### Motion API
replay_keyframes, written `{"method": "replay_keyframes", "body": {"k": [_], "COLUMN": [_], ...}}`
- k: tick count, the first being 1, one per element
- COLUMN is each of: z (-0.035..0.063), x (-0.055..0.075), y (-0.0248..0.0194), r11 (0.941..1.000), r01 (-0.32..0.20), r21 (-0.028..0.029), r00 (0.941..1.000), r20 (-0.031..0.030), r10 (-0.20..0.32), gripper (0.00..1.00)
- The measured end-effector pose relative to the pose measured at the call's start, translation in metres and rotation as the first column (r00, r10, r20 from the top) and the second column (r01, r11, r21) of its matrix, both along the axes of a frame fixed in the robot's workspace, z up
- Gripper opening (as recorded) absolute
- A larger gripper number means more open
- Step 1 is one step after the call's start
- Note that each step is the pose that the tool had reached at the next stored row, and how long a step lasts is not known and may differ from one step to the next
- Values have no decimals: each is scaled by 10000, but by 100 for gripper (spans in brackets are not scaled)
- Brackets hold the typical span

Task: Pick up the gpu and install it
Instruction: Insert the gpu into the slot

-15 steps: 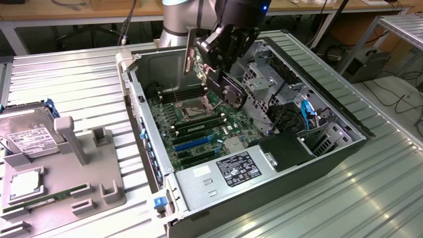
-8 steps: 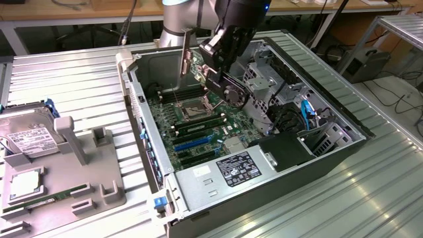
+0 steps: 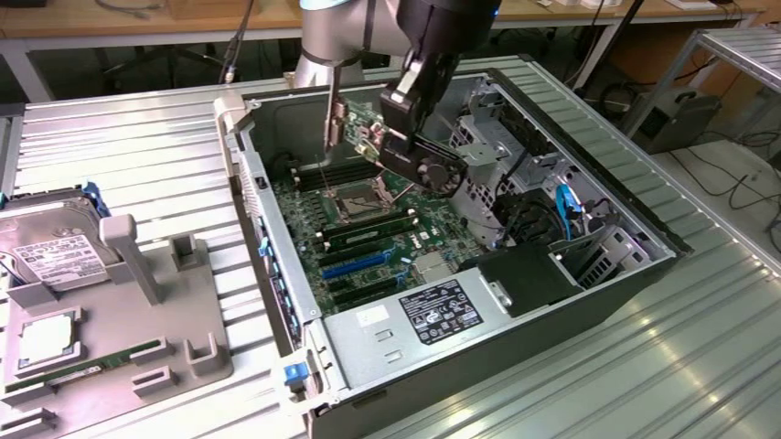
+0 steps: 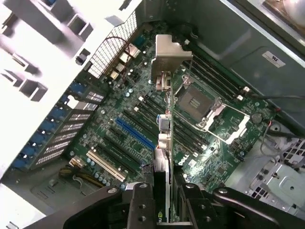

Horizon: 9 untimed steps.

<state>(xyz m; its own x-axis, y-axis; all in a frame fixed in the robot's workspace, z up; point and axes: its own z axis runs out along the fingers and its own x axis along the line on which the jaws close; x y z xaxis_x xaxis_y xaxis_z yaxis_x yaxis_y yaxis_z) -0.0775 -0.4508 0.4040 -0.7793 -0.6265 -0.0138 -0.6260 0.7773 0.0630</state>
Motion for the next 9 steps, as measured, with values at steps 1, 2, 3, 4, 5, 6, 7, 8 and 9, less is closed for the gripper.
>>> {"method": "replay_keyframes", "body": {"k": [1,2,3,4,5,6,7,8,9], "z": [-3,-6,-9,-12,-16,-20,-23,-27,-29], "x": [0,0,0,0,0,0,0,0,0], "y": [0,0,0,0,0,0,0,0,0], "r11": [9998,9991,9983,9965,9946,9925,9902,9867,9840], "r01": [-209,-415,-583,-837,-1035,-1223,-1397,-1628,-1783], "r21": [1,-1,-1,-4,-5,-6,-7,-10,-12], "r00": [9998,9991,9983,9965,9946,9925,9901,9866,9839], "r20": [17,33,45,63,78,91,103,118,129], "r10": [209,415,583,837,1035,1223,1397,1628,1783], "gripper": [26,26,26,26,26,26,26,26,26]}}
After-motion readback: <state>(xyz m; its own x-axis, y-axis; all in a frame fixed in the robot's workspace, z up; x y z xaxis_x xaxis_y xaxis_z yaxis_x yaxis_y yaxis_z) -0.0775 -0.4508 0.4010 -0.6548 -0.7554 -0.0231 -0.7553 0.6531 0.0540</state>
